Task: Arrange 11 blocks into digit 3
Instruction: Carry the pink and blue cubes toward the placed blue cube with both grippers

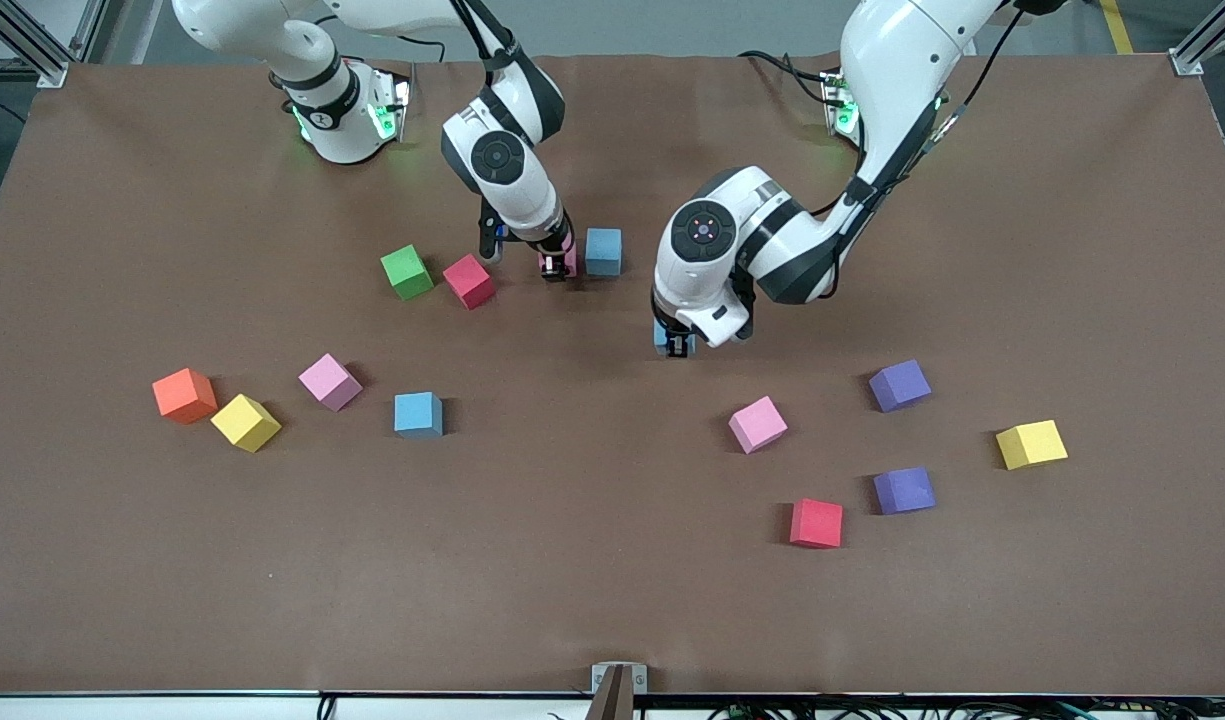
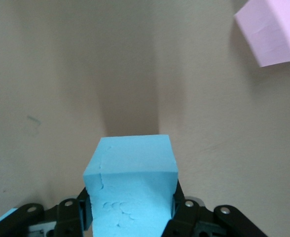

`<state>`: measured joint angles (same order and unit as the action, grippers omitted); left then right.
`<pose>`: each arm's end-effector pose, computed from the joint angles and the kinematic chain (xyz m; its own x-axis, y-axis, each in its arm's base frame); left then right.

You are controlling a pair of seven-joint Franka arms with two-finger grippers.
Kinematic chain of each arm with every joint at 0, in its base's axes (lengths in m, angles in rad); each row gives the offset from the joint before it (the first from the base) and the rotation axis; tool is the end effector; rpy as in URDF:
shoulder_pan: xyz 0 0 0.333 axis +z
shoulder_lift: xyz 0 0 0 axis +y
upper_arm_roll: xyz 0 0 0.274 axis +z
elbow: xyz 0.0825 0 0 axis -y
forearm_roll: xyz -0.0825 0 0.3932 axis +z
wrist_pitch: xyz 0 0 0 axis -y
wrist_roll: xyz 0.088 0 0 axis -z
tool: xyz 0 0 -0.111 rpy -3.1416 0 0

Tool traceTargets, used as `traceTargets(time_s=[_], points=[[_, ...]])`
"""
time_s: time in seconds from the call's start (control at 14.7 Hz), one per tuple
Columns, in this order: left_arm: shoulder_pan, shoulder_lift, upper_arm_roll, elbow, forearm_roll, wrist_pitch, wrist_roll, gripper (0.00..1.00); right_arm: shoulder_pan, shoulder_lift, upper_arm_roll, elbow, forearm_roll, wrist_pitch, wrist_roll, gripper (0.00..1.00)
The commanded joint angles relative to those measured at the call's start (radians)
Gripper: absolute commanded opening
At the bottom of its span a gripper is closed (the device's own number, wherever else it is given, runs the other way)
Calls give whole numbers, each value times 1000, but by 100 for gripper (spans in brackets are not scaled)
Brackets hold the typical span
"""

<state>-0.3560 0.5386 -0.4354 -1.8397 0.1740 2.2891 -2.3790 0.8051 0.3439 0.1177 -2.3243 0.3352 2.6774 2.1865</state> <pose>0.4491 -0.4377 0.2090 0.0479 0.9979 -0.0425 0.9950 -0.0514 -0.0855 0.3126 0.4039 0.1408 -0.0089 -0.9901 -0.1401 -0.9918 -0.0091 0.1273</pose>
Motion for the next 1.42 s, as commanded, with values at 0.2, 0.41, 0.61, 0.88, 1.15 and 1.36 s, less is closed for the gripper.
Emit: traceTargets(time_s=[0.2, 0.41, 0.61, 0.88, 1.15, 1.36], points=[[-1, -63, -31, -134, -1, 122, -98, 32, 25, 0, -3, -3, 30, 15, 12, 2], [-3, -111, -37, -219, 1, 164, -100, 32, 25, 6, -3, 8, 30, 15, 22, 2], [-1, -127, -62, -262, 1, 180, -106, 31, 25, 9, -3, 13, 30, 15, 22, 2], [-1, -144, -98, -332, 1, 240, -137, 31, 25, 27, -3, 28, 30, 15, 22, 2], [-3, -152, -129, -395, 1, 328, -193, 31, 25, 33, -3, 34, 30, 15, 22, 2], [-4, -152, -135, -431, 1, 381, -200, 31, 25, 33, -3, 36, 30, 15, 22, 3]])
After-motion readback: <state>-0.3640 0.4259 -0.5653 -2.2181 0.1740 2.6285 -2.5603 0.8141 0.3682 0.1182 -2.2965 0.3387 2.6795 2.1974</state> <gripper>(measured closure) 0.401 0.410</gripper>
